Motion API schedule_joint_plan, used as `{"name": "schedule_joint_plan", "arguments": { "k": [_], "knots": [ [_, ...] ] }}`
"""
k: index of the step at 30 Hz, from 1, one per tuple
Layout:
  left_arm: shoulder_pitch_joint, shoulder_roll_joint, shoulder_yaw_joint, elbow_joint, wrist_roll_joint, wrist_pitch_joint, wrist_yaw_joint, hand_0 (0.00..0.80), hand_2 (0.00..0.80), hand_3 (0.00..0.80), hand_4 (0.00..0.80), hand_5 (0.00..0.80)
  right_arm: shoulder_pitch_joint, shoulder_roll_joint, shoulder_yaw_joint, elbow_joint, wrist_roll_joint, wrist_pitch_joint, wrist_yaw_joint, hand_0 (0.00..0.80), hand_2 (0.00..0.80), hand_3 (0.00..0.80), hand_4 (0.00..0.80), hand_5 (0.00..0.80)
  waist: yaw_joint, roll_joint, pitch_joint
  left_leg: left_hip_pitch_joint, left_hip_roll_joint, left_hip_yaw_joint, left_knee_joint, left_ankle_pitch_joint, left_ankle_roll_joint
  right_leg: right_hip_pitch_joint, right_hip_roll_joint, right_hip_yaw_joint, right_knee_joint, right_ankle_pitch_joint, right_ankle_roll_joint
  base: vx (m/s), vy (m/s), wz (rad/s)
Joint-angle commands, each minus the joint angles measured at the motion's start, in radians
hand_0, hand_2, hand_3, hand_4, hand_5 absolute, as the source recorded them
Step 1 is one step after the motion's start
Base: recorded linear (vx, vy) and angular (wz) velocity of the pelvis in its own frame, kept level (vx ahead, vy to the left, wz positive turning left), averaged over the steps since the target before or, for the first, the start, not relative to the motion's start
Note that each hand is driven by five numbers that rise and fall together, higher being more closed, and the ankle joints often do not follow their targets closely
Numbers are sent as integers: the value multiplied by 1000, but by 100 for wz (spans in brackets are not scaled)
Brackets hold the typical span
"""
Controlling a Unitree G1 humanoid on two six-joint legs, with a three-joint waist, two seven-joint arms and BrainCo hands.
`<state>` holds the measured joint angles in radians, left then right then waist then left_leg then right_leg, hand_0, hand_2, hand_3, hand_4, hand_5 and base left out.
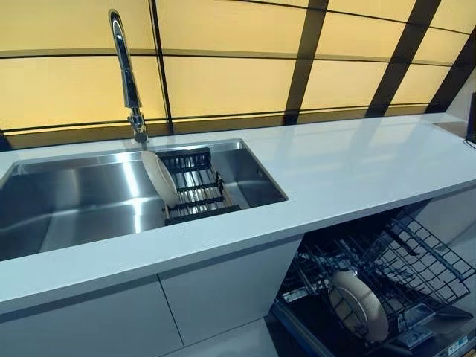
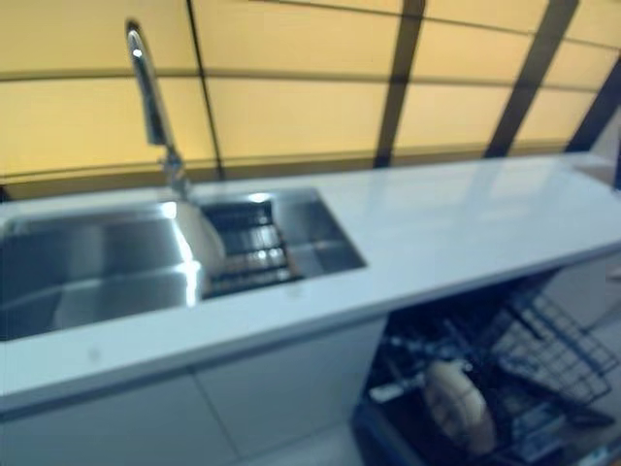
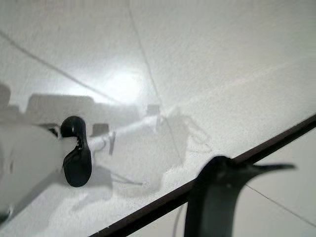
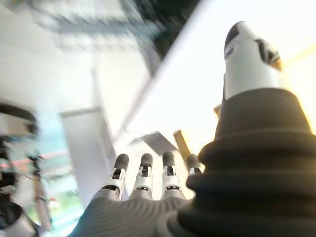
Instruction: Take plates into dishwasher
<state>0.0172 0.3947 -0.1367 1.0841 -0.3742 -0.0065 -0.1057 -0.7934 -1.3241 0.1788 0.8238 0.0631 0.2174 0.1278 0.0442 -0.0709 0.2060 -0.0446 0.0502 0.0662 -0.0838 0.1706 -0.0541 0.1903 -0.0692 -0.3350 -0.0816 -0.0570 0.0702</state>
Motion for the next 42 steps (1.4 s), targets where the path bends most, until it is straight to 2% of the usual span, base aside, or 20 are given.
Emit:
{"name": "schedule_joint_plan", "arguments": {
  "k": [1,7,8,10,12,13,15,16,18,21,24,29,33,35,36,38,39,40,41,42],
  "knots": [
    [-34,23,-46,27,13,19,21,0,0,0,0,0,-158,-59,127,-116,34,-85,-109,0,0,0,0,0,44,-49,-16,114,-48,34,8,-185,39,-83,17,44,33,46,10,9,35,2],
    [-37,22,-86,34,82,35,36,0,0,0,0,0,-325,-3,263,-201,0,-158,-163,0,0,0,0,0,73,-44,-22,104,-45,10,31,-181,42,-79,19,16,81,7,-8,15,-16,5],
    [-44,24,-96,33,109,35,39,0,0,0,0,0,-384,22,309,-235,-41,-166,-184,0,0,0,0,0,93,-44,-15,91,-49,-11,35,-165,33,-69,24,3,77,5,-13,9,-52,12],
    [-46,21,-109,23,169,30,28,0,0,0,0,0,-448,37,363,-244,-89,-171,-194,0,0,0,0,0,108,-46,-9,78,-51,-1,54,-164,23,-60,23,-15,56,14,-14,-40,19,22],
    [-50,18,-147,15,237,15,13,0,0,0,0,0,-520,43,434,-241,-123,-148,-191,0,0,0,0,0,106,-51,-6,52,-26,99,128,-176,9,-51,5,-75,38,26,-13,-51,139,68],
    [-58,14,-158,17,249,24,2,0,0,0,0,0,-549,46,465,-237,-137,-144,-182,0,0,0,0,0,101,-56,-2,39,0,134,201,-218,-5,-40,-9,-88,45,13,-12,-37,186,105],
    [-83,6,-179,32,268,23,3,0,0,0,0,0,-594,64,516,-218,-163,-139,-186,0,0,0,0,0,95,-62,14,11,34,159,280,-254,-2,-62,-49,-111,102,8,-6,-66,209,101],
    [-99,5,-182,37,269,33,4,0,0,0,0,0,-608,79,541,-199,-183,-149,-177,0,0,0,0,0,88,-54,16,27,40,180,252,-256,7,-75,-63,-123,132,-1,2,-27,237,60],
    [-131,4,-191,39,302,59,-12,0,0,0,0,0,-596,108,544,-199,-162,-177,-182,0,0,0,0,0,77,-31,12,84,39,201,126,-203,10,-82,-71,-134,161,0,28,4,188,70],
    [-149,13,-193,20,275,80,-11,0,0,0,0,0,-571,140,524,-256,-240,-154,-192,0,0,0,0,0,81,-26,22,89,35,193,111,-193,14,-93,-85,-129,181,7,42,-32,68,80],
    [-178,46,-188,-3,283,108,30,0,0,0,0,0,-540,166,531,-344,-354,-154,-190,0,0,0,0,0,86,-29,30,101,28,191,81,-197,33,-112,-107,-127,191,31,81,-21,44,10],
    [-178,56,-173,-23,264,117,19,0,0,0,0,0,-524,167,514,-391,-416,-152,-200,0,0,0,0,0,91,-35,25,98,12,184,69,-208,52,-128,-122,-126,183,50,96,7,56,4],
    [-166,51,-159,-17,266,99,13,0,0,0,0,0,-522,186,516,-379,-471,-237,-192,0,0,0,0,0,103,-45,24,101,-8,183,49,-218,68,-133,-137,-133,177,77,106,37,85,1],
    [-167,60,-160,-17,313,92,17,0,0,0,0,0,-528,185,544,-379,-544,-270,-188,0,0,0,0,0,113,-53,18,89,-20,191,32,-212,86,-129,-142,-141,236,60,101,52,100,1],
    [-167,65,-161,-16,332,91,12,0,0,0,0,0,-533,182,557,-382,-566,-274,-191,0,0,0,0,0,115,-54,18,80,-27,186,31,-211,95,-150,-152,-124,326,75,102,67,91,3],
    [-166,71,-165,-12,345,88,7,0,0,0,0,0,-541,175,575,-384,-585,-275,-203,0,0,0,0,0,112,-54,19,72,-30,178,35,-211,99,-174,-148,-98,388,78,101,73,52,5],
    [-161,81,-177,-2,343,84,2,0,0,0,0,0,-556,157,605,-385,-580,-279,-223,0,0,0,0,0,100,-52,30,69,-27,152,44,-211,99,-207,-130,-52,426,78,94,34,-9,9],
    [-161,81,-183,1,335,83,0,0,0,0,0,0,-565,149,616,-384,-584,-283,-228,0,0,0,0,0,92,-47,35,55,-23,145,51,-193,100,-230,-117,-36,403,96,77,84,-44,19],
    [-161,79,-192,12,319,74,-5,0,0,0,0,0,-573,132,627,-381,-603,-298,-236,0,0,0,0,0,74,-42,42,56,-23,108,51,-189,96,-247,-101,12,360,92,71,70,-138,59],
    [-176,72,-208,22,309,47,-29,0,0,0,0,0,-586,82,630,-358,-670,-343,-246,0,0,0,0,0,30,-38,59,49,-36,30,48,-194,93,-288,-91,113,217,110,71,87,-154,95]
  ]
}}
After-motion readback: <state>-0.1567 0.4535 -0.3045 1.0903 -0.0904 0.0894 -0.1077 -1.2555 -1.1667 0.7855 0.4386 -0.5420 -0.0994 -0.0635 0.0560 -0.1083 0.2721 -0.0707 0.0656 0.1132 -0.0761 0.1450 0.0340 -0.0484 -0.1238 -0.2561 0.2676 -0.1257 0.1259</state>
